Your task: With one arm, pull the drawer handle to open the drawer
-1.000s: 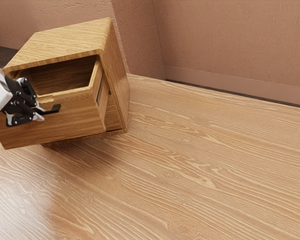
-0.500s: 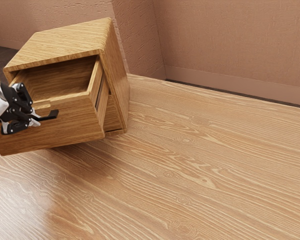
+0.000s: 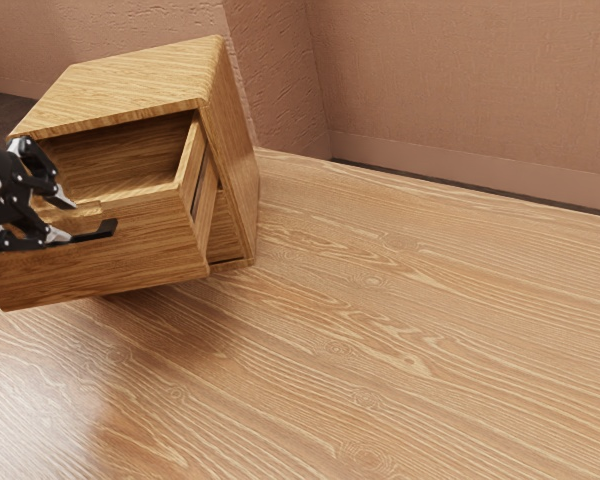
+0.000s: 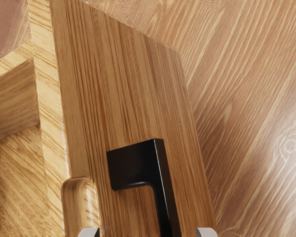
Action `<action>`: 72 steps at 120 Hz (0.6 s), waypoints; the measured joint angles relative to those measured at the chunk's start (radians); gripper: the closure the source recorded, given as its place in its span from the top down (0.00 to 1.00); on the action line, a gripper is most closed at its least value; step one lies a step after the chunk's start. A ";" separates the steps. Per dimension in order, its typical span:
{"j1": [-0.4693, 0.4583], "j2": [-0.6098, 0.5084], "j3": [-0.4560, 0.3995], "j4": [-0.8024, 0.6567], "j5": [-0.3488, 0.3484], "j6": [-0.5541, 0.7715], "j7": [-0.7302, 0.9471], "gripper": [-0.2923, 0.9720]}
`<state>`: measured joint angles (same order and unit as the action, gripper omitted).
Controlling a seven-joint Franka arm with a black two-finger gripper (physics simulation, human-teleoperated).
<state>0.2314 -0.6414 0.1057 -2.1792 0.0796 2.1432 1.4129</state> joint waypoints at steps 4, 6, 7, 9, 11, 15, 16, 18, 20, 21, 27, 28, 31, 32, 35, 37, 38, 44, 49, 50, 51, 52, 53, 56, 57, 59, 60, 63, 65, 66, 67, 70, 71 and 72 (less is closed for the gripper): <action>-0.001 0.000 -0.003 0.030 -0.009 -0.022 0.000 0.39; -0.001 0.003 -0.005 0.051 -0.015 -0.036 0.000 0.39; -0.001 0.005 -0.007 0.062 -0.019 -0.043 0.000 0.39; -0.001 0.012 -0.008 0.087 -0.026 -0.060 0.000 0.39; -0.001 0.022 -0.010 0.113 -0.033 -0.077 0.000 0.40; -0.006 0.075 -0.012 0.205 -0.045 -0.124 0.000 0.40; -0.008 0.093 -0.012 0.232 -0.047 -0.138 0.000 0.40; -0.016 0.130 -0.011 0.287 -0.052 -0.166 0.000 0.41; -0.022 0.164 -0.011 0.336 -0.056 -0.194 0.000 0.41; -0.025 0.182 -0.011 0.361 -0.057 -0.209 0.000 0.41; -0.036 0.277 -0.006 0.492 -0.070 -0.300 0.000 0.44; -0.037 0.290 -0.006 0.509 -0.072 -0.315 0.000 0.45; -0.039 0.335 -0.003 0.569 -0.078 -0.362 0.000 0.49; -0.040 0.350 -0.003 0.589 -0.080 -0.378 0.000 0.50; -0.043 0.395 -0.002 0.649 -0.083 -0.426 0.000 0.53; -0.047 0.425 0.000 0.686 -0.085 -0.458 0.000 0.55; -0.050 0.443 0.002 0.707 -0.086 -0.475 0.000 0.55; -0.056 0.525 0.009 0.813 -0.090 -0.571 0.000 0.60; -0.060 0.578 0.016 0.883 -0.089 -0.649 -0.003 0.63; -0.060 0.585 0.016 0.892 -0.089 -0.663 -0.005 0.63; -0.061 0.592 0.017 0.900 -0.089 -0.676 -0.007 0.64; -0.061 0.599 0.018 0.907 -0.089 -0.690 -0.009 0.65; -0.061 0.605 0.018 0.913 -0.088 -0.702 -0.012 0.65; -0.062 0.618 0.020 0.927 -0.088 -0.737 -0.025 0.66; -0.062 0.621 0.020 0.931 -0.088 -0.747 -0.029 0.67; -0.062 0.626 0.020 0.936 -0.088 -0.767 -0.038 0.67; -0.063 0.628 0.021 0.939 -0.088 -0.777 -0.043 0.68; -0.064 0.631 0.021 0.943 -0.087 -0.802 -0.057 0.69; -0.065 0.632 0.021 0.946 -0.087 -0.818 -0.067 0.69; -0.065 0.632 0.021 0.946 -0.087 -0.825 -0.072 0.70; -0.065 0.632 0.021 0.947 -0.087 -0.832 -0.076 0.70; -0.067 0.631 0.021 0.949 -0.086 -0.852 -0.090 0.71; -0.067 0.630 0.021 0.950 -0.086 -0.858 -0.094 0.71; -0.068 0.628 0.021 0.950 -0.086 -0.864 -0.099 0.71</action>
<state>0.1636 -0.0130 0.1272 -1.2291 -0.0068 1.2797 1.3144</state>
